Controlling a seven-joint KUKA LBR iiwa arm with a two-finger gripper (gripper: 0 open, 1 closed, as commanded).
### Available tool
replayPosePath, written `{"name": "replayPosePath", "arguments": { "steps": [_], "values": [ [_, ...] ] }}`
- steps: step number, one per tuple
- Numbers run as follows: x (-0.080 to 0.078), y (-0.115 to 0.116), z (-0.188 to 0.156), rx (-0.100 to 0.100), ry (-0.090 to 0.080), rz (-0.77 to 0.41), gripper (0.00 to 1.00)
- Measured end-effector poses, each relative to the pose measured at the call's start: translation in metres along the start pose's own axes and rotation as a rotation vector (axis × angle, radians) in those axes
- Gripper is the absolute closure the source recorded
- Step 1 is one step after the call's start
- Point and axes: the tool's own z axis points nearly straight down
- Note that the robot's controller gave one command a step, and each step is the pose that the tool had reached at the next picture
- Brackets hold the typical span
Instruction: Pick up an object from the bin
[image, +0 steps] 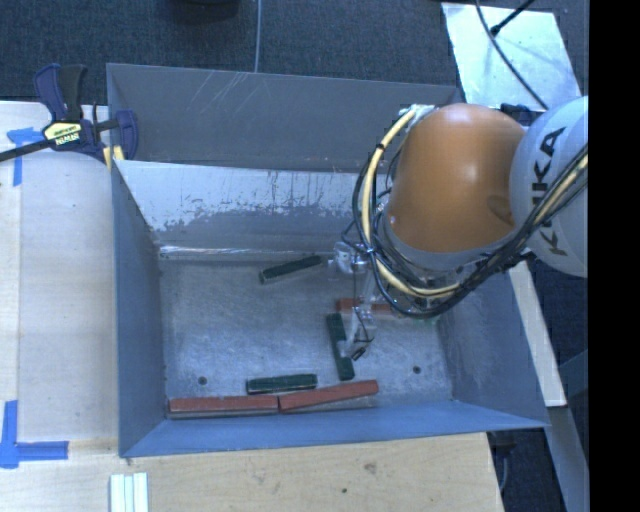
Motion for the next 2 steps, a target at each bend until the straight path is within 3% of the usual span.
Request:
{"name": "replayPosePath", "arguments": {
  "steps": [1,2],
  "values": [
    [0.009,-0.053,0.082,0.003,0.001,-0.061,0.00],
    [-0.096,-0.062,0.153,0.002,-0.009,-0.400,0.00]
  ]
}}
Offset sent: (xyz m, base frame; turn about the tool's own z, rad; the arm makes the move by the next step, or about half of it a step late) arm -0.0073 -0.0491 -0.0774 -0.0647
